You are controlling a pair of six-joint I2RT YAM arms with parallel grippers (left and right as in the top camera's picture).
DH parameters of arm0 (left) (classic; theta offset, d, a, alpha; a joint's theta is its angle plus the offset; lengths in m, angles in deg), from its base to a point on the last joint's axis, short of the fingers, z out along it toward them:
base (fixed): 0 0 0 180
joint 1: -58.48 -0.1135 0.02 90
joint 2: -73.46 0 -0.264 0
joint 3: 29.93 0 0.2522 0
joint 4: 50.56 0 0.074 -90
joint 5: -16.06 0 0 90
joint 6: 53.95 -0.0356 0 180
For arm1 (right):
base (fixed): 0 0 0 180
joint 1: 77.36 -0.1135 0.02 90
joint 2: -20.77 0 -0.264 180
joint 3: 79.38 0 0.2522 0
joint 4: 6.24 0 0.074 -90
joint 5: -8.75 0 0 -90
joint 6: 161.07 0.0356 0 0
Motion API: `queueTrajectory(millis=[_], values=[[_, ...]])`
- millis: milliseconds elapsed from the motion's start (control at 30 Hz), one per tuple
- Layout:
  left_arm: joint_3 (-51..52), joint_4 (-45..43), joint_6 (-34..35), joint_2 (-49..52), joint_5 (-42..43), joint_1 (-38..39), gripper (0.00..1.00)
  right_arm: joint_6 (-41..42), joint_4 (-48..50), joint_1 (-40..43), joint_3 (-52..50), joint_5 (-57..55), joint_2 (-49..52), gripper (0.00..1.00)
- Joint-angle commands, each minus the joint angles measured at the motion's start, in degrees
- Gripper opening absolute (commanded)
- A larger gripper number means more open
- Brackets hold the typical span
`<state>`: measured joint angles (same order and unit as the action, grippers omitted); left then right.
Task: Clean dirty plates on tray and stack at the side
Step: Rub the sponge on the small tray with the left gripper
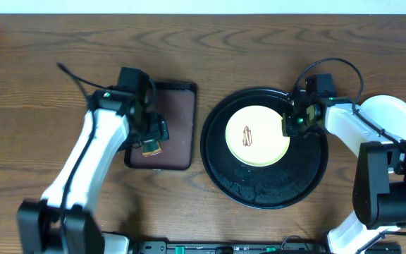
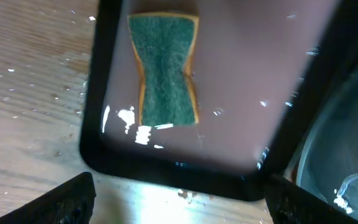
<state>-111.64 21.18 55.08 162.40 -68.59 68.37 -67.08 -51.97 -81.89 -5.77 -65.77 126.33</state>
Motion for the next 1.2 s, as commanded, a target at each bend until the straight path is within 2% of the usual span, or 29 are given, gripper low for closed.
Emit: queueTrajectory(millis=[0,100,167,267,333,433,467,600,800,833,867,900,1000,1167], values=[[0.7,-2.4,0.8,6.3,-1.4,0.2,0.84,1.5,0.1,-0.8,-1.1,-3.3,3.9,0.01],[0.7,-6.8,1.3,11.5,-5.1,0.2,0.77,1.6,-0.2,-0.8,-1.1,-3.2,3.9,0.01],[0.7,-9.0,2.1,14.1,-6.1,0.2,0.64,1.6,-0.3,-0.8,-1.1,-3.2,3.9,0.01],[0.7,-11.7,2.7,17.6,-5.8,0.2,0.35,1.6,-0.4,-0.8,-1.1,-3.2,3.9,0.01],[0.7,-12.6,2.7,19.5,-5.8,0.2,0.24,1.8,-0.3,-0.8,-1.1,-3.2,3.9,0.01],[0.7,-13.6,2.7,23.6,-5.5,0.2,0.14,1.8,-0.4,-0.8,-1.1,-3.2,3.9,0.01],[0.7,-13.7,2.7,25.5,-4.2,0.2,0.08,1.8,-0.4,-0.8,-1.1,-3.2,3.9,0.01],[0.5,-13.2,0.5,28.0,1.3,0.2,0.07,1.8,-0.5,-0.8,-1.1,-3.2,3.9,0.01],[-2.4,-10.0,0.1,17.4,1.3,0.2,0.08,1.8,-0.5,-0.8,-1.1,-3.2,3.9,0.01],[-2.4,-10.0,0.1,14.8,1.3,0.2,0.17,1.8,-0.4,-0.8,-1.1,-3.2,3.9,0.01],[-2.4,-9.8,0.1,12.3,1.3,0.2,0.4,1.8,-0.4,-0.8,-1.1,-3.2,3.9,0.01],[-2.4,-9.3,0.1,10.8,1.3,0.2,0.5,1.8,-0.4,-0.8,-1.1,-3.2,3.9,0.01],[-2.4,-7.4,0.3,9.3,1.3,0.2,0.58,1.8,0.1,-0.8,-1.1,-3.2,3.9,0.01],[3.0,-8.1,6.3,10.9,0.6,0.2,0.58,2.4,0.3,-0.8,-1.1,-3.0,3.9,0.01]])
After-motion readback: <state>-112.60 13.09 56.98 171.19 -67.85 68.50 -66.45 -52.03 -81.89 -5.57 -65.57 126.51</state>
